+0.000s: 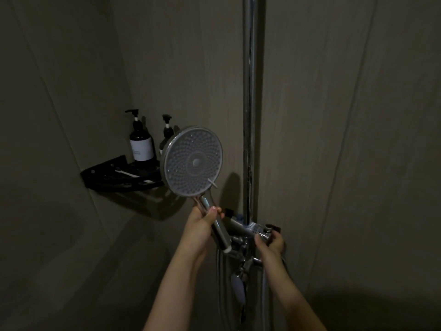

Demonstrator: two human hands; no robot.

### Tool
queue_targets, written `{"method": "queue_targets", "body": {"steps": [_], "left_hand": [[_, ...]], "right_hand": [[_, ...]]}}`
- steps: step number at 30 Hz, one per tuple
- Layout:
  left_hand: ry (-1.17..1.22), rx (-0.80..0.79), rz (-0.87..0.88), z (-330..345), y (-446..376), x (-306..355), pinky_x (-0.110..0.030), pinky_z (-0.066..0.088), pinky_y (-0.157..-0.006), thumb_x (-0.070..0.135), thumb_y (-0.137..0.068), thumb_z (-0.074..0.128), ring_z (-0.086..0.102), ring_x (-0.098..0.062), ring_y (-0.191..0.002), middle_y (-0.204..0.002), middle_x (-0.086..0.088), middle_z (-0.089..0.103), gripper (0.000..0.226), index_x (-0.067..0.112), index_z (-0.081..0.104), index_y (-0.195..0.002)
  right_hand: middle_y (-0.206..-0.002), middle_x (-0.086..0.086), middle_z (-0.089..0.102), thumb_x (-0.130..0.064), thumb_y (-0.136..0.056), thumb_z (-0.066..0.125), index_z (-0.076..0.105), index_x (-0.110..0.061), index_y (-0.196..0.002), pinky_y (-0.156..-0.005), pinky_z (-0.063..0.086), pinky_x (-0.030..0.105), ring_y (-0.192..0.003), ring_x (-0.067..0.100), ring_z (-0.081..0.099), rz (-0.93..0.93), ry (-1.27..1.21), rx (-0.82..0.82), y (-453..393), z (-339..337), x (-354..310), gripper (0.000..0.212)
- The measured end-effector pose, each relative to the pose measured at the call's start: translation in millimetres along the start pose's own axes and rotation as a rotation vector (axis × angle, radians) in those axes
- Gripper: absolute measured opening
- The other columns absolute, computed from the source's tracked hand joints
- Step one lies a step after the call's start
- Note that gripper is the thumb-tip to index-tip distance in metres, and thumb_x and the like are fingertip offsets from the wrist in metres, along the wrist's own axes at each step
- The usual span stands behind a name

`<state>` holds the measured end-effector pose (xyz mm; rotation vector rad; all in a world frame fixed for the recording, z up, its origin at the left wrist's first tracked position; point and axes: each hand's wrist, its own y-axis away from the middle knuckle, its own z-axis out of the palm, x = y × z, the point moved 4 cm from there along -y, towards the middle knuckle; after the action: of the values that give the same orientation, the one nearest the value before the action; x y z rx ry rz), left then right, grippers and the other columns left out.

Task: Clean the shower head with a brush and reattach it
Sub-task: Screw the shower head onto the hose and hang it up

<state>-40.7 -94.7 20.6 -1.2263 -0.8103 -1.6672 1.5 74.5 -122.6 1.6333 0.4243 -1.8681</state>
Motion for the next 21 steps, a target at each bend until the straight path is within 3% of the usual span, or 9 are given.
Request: {"method": "queue_targets", "body": {"steps": [2,4,8,10,17,21], "left_hand": [[0.027,0.015,-0.001,-4,0,1,-0.024,0.046,-0.07,0.003,-0.096,0.041,0.057,-0.013,-0.076,-0.083,-0.004,0.057,0.017,0.012,0.051,-0.086],[0.056,0.021,-0.002,-6,1,1,-0.025,0.045,-0.07,0.003,-0.096,0.041,0.057,-0.014,-0.076,-0.082,-0.004,0.057,0.018,0.013,0.051,-0.085],[0.109,0.045,-0.004,-5,7,6,-0.027,0.045,-0.07,0.002,-0.096,0.04,0.055,-0.015,-0.075,-0.08,-0.004,0.054,0.019,0.013,0.05,-0.084],[0.107,0.068,0.011,-4,11,9,-0.027,0.045,-0.07,0.001,-0.096,0.04,0.054,-0.015,-0.074,-0.08,-0.005,0.054,0.019,0.013,0.049,-0.084],[0.102,0.166,0.083,-6,27,21,-0.026,0.043,-0.074,-0.001,-0.096,0.04,0.051,-0.015,-0.072,-0.078,-0.006,0.053,0.02,0.012,0.048,-0.083],[0.122,0.178,0.092,-15,32,22,-0.027,0.044,-0.073,-0.001,-0.095,0.041,0.053,-0.016,-0.072,-0.078,-0.005,0.054,0.019,0.011,0.05,-0.084]], "right_hand": [[-0.132,0.025,0.05,0.0,-0.081,0.065,0.039,0.002,-0.133,-0.068,0.051,0.009,-0.111,0.029,0.054,-0.014,0.043,0.033,-7,3,-2,0.058],[-0.133,0.024,0.048,-0.006,-0.081,0.068,0.04,0.003,-0.132,-0.065,0.049,0.009,-0.115,0.033,0.054,-0.035,0.091,0.032,-8,5,-10,0.059],[-0.136,0.017,0.034,-0.01,-0.088,0.06,0.04,0.004,-0.131,-0.089,0.039,0.026,-0.114,0.024,0.045,-0.112,0.235,-0.009,2,5,-29,0.049],[-0.138,0.017,0.027,-0.012,-0.093,0.053,0.045,0.002,-0.128,-0.101,0.034,0.033,-0.122,0.03,0.041,-0.139,0.286,-0.028,7,3,-32,0.039],[-0.128,0.009,0.034,-0.017,-0.095,0.046,0.058,-0.001,-0.104,-0.088,0.033,0.028,-0.1,0.019,0.044,-0.201,0.257,-0.019,15,1,-44,0.021],[-0.111,0.006,0.039,-0.014,-0.094,0.049,0.06,-0.005,-0.095,-0.084,0.035,0.026,-0.098,0.023,0.047,-0.23,0.233,-0.021,12,-1,-46,0.014]]}}
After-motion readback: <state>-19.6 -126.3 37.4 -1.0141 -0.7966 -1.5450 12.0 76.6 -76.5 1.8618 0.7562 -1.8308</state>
